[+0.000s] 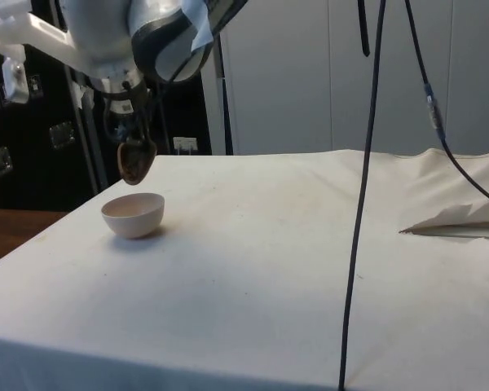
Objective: Pour the coffee beans from the cup into the bowl.
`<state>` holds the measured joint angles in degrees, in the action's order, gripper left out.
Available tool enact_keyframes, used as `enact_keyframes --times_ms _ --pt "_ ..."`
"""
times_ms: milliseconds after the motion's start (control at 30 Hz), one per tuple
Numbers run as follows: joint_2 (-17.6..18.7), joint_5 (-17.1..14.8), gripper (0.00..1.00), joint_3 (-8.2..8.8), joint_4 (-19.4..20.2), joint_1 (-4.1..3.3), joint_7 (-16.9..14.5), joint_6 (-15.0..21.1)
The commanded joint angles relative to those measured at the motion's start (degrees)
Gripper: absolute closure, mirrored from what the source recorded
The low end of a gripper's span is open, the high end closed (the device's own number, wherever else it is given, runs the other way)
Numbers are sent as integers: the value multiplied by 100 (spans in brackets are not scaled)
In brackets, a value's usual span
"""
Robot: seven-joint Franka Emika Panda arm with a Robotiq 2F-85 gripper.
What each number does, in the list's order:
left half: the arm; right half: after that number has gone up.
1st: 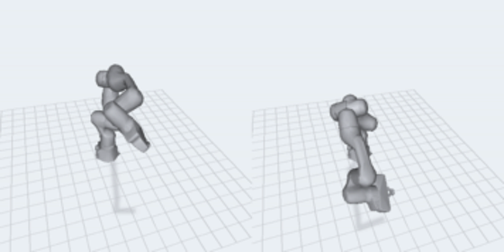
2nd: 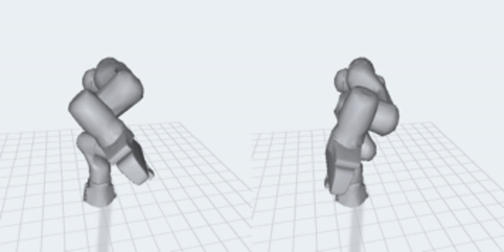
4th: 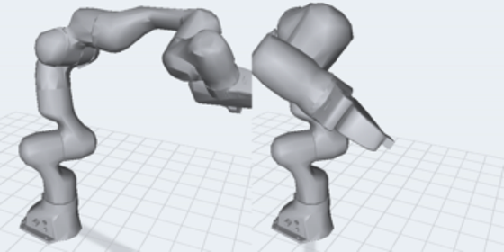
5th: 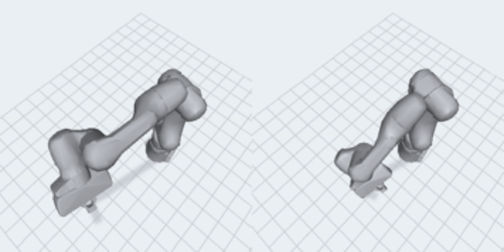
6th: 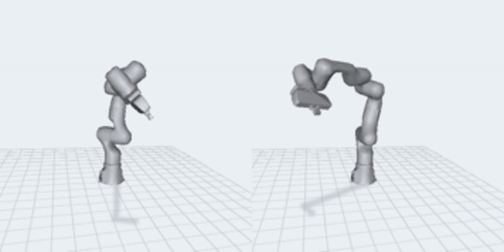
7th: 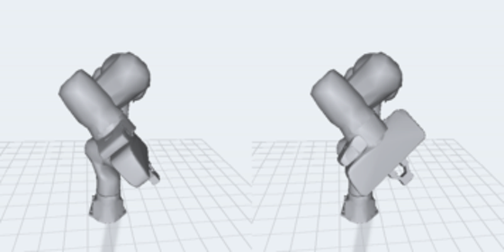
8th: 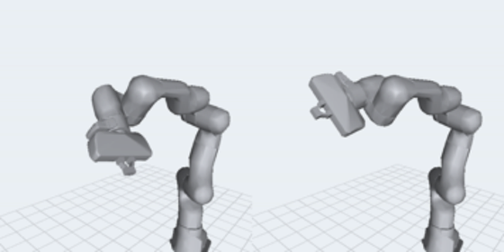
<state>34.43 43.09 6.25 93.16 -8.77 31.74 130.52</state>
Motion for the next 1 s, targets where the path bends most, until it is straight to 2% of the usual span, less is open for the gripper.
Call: enact_keyframes --times_ms 0,100,133,167,367,400,433,500,700,733,767,967 --pt "-11 92 99 6 6 -52 86 -40" --pt "-11 269 99 -74 6 -46 235 -120" --pt "0 246 99 -109 -6 0 206 -115" --pt "-11 327 99 -103 6 -46 286 -143" --pt "6 751 99 -264 -6 -40 602 -367" --pt "0 733 99 -304 -6 0 590 -361" --pt "6 808 99 -281 -6 -40 636 -401" --pt "11 968 99 -338 -11 -46 739 -516" --pt "11 1289 99 -470 -17 -46 934 -768" --pt "6 1243 99 -493 -6 0 900 -716" --pt "11 1346 99 -498 -23 -46 968 -819" --pt "34 1719 99 -676 -40 -40 1180 -1146"
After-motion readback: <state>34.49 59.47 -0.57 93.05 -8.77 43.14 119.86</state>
